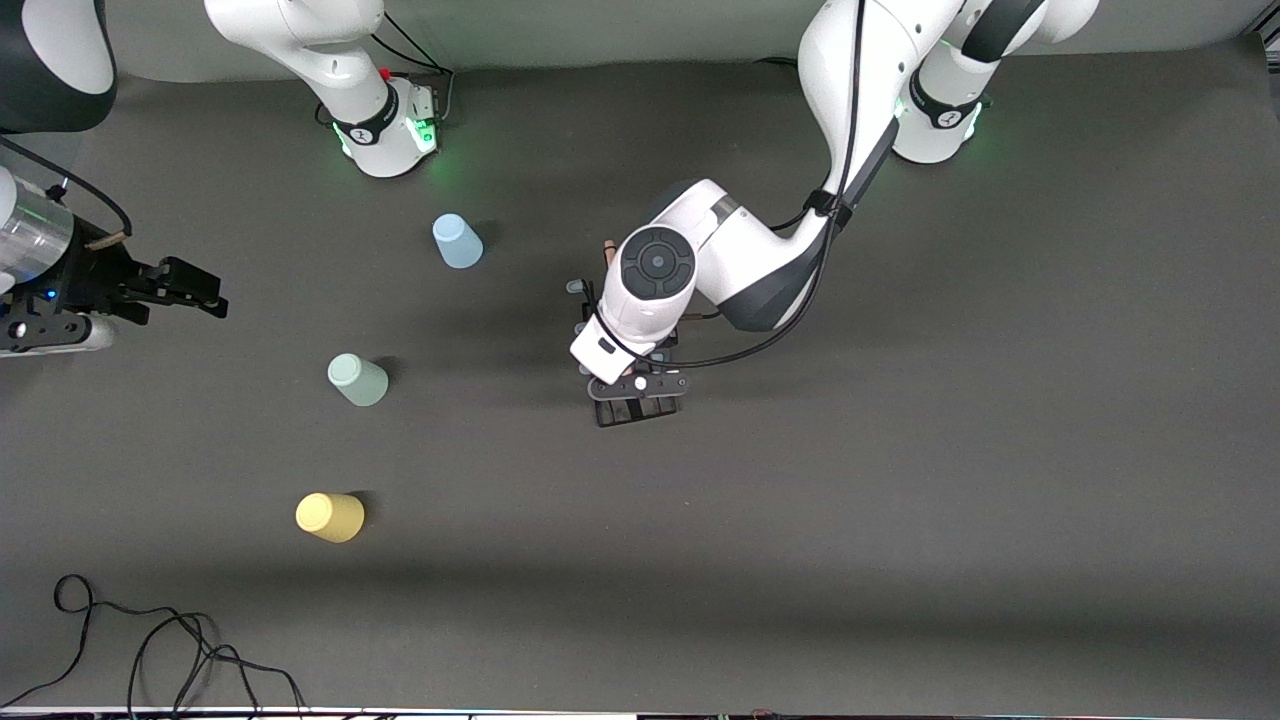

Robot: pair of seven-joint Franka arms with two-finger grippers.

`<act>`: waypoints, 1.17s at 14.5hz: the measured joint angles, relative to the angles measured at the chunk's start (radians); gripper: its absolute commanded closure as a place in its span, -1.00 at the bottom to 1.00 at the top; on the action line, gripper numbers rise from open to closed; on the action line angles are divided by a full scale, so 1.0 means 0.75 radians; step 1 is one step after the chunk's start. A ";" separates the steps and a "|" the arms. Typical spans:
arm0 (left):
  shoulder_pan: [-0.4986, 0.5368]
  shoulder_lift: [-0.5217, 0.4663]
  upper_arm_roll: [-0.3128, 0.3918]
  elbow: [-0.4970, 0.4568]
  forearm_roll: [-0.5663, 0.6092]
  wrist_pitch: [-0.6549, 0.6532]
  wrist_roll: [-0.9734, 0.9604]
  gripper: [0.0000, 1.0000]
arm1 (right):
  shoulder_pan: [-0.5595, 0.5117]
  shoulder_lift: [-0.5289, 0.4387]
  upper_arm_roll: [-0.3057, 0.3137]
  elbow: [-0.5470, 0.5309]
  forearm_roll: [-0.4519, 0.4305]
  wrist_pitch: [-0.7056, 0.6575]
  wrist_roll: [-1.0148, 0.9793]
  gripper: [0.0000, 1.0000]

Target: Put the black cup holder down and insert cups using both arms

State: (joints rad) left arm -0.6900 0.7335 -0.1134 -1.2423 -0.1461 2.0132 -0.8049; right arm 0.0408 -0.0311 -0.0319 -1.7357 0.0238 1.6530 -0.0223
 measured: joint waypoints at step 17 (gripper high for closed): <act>0.465 -0.567 0.043 0.033 0.195 -0.935 0.651 -0.98 | 0.038 -0.062 -0.007 -0.848 0.003 0.948 0.000 -1.00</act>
State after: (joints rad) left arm -0.3416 0.3086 -0.0808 -1.2173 0.0003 1.3118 -0.3167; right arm 0.0694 -0.0779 -0.0370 -2.3719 0.0260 2.3641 -0.0221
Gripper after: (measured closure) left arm 0.004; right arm 0.000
